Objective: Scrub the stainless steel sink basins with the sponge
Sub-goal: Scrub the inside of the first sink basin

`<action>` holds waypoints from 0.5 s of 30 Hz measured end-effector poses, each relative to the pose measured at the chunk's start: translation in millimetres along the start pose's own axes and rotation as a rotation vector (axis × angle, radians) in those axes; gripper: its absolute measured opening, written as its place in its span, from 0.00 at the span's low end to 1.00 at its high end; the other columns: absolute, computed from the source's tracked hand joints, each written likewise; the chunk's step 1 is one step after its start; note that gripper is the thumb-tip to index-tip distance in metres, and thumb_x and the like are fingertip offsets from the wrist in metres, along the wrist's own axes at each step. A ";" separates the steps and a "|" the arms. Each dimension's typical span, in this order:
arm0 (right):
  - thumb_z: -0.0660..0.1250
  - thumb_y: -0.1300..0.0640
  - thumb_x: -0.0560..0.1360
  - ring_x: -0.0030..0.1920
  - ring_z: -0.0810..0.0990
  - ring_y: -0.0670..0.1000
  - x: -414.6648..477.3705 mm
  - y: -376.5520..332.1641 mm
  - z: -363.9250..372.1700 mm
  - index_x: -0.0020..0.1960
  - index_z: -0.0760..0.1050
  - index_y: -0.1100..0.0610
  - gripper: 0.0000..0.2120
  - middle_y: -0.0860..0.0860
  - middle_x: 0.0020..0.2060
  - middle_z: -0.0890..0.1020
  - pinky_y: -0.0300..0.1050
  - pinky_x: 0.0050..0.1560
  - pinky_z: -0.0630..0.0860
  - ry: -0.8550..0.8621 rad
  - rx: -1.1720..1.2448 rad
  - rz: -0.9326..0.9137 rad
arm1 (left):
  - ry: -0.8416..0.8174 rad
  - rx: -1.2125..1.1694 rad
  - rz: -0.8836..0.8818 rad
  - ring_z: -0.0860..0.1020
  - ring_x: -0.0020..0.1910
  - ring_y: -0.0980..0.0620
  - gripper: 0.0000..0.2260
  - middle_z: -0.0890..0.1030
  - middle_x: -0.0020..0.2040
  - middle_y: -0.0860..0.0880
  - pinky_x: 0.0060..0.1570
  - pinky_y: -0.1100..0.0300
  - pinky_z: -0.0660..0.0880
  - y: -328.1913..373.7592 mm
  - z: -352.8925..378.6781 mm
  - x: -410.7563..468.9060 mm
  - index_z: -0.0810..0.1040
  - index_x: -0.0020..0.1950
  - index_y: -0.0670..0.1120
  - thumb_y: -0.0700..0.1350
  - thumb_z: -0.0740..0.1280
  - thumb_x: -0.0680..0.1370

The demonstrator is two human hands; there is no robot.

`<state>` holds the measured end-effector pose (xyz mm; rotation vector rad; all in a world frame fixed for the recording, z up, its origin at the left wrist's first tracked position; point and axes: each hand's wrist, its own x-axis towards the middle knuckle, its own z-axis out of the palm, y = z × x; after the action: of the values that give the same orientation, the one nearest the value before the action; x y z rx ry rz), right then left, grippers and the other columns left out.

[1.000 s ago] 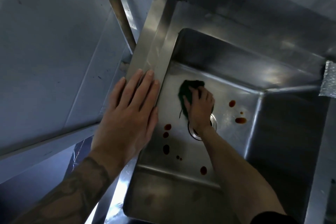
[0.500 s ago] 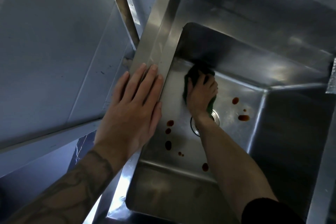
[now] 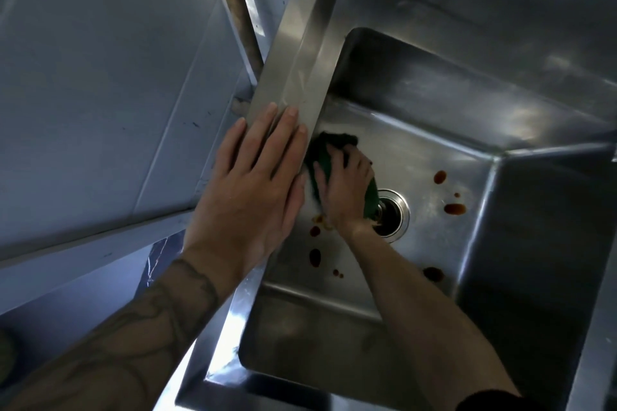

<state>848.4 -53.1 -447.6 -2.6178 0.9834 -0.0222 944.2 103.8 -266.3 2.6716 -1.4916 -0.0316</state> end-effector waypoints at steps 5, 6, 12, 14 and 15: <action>0.69 0.48 0.79 0.59 0.75 0.63 -49.0 43.8 -8.6 0.68 0.77 0.55 0.20 0.59 0.62 0.77 0.61 0.57 0.74 -0.096 -0.056 -0.458 | -0.002 0.005 -0.002 0.56 0.85 0.39 0.26 0.59 0.85 0.39 0.82 0.39 0.57 0.4 -1.9 0.4 0.59 0.85 0.41 0.53 0.51 0.89; 0.69 0.48 0.79 0.58 0.75 0.63 -38.0 45.6 -9.3 0.67 0.78 0.55 0.20 0.60 0.62 0.77 0.60 0.57 0.74 -0.069 -0.074 -0.396 | 0.003 0.008 -0.004 0.56 0.85 0.39 0.26 0.59 0.85 0.39 0.82 0.39 0.57 0.6 -1.7 0.6 0.59 0.85 0.41 0.53 0.51 0.89; 0.62 0.44 0.82 0.64 0.70 0.63 -7.9 6.8 4.2 0.70 0.73 0.54 0.21 0.60 0.66 0.74 0.61 0.65 0.67 0.044 -0.020 0.042 | 0.010 0.008 0.003 0.56 0.85 0.39 0.26 0.59 0.85 0.39 0.82 0.38 0.57 1.2 -2.0 1.0 0.59 0.85 0.41 0.52 0.51 0.90; 0.66 0.44 0.81 0.61 0.72 0.62 -45.4 12.3 6.2 0.69 0.74 0.54 0.21 0.60 0.64 0.74 0.60 0.61 0.70 -0.022 -0.046 -0.209 | 0.006 0.011 0.002 0.55 0.85 0.39 0.26 0.58 0.85 0.39 0.83 0.39 0.56 1.3 -2.7 0.9 0.58 0.85 0.41 0.53 0.50 0.90; 0.69 0.45 0.79 0.60 0.73 0.62 -60.3 23.4 4.8 0.68 0.75 0.54 0.21 0.59 0.63 0.75 0.60 0.59 0.72 -0.043 -0.054 -0.382 | 0.006 0.010 0.003 0.55 0.85 0.39 0.26 0.58 0.85 0.39 0.83 0.39 0.56 1.3 -2.8 1.3 0.58 0.85 0.41 0.53 0.50 0.90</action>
<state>788.4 -29.4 -453.4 -2.8029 0.4637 -0.0320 944.0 102.2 -263.4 2.6745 -1.4981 -0.0165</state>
